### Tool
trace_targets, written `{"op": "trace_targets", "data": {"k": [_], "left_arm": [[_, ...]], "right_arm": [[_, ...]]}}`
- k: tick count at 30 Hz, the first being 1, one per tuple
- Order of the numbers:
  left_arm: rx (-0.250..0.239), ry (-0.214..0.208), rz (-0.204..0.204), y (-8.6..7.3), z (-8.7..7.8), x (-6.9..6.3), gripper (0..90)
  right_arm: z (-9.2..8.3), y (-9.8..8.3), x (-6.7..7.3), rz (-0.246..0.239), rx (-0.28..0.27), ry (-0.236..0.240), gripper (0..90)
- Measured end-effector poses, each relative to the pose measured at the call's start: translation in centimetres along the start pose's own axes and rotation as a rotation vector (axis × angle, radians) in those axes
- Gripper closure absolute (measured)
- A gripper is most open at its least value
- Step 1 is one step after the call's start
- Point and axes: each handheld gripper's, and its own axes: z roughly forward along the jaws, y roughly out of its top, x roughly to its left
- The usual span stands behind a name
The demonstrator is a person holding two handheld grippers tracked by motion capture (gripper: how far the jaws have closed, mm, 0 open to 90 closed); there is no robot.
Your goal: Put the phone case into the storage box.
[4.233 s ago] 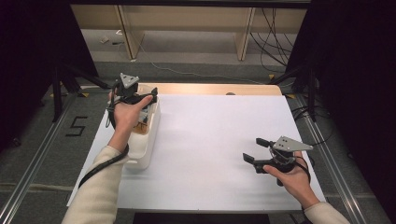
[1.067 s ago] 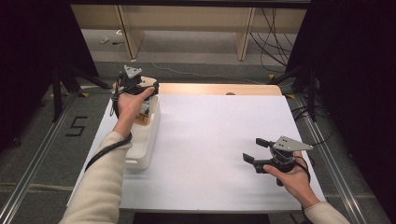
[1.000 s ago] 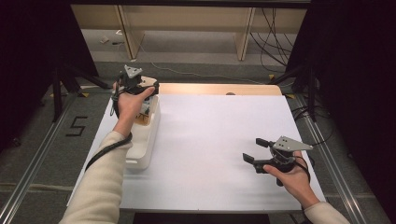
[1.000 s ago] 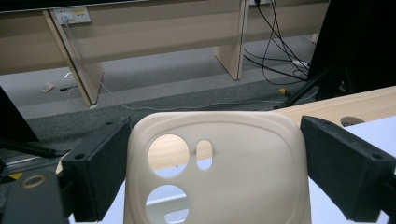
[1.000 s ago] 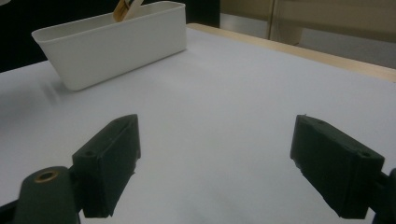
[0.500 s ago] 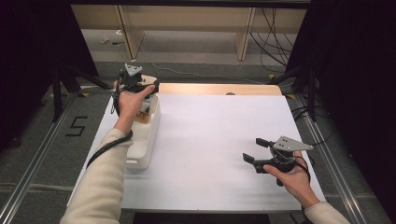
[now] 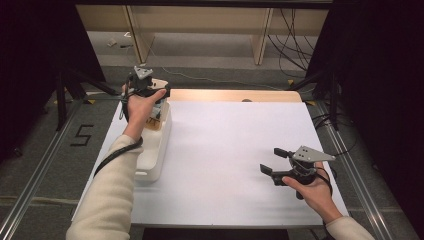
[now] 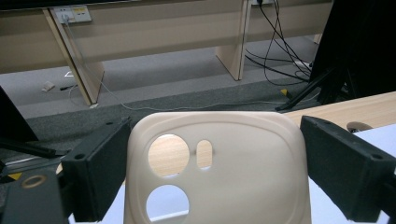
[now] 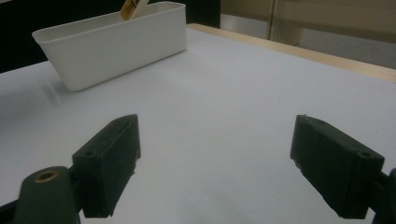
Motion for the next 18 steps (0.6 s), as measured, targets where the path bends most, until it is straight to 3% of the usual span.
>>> {"op": "trace_targets", "data": {"k": [14, 18], "left_arm": [[-0.012, 0.003, -0.005, 0.51, 0.53, 0.13, 11.4], [-0.021, -0.015, -0.004, 0.71, 0.71, 0.05, 11.4]], "right_arm": [[0.04, -0.01, 0.0, 0.001, -0.001, 0.001, 16.8], [0.06, -0.01, 0.0, 0.001, -0.001, 0.001, 16.8]]}}
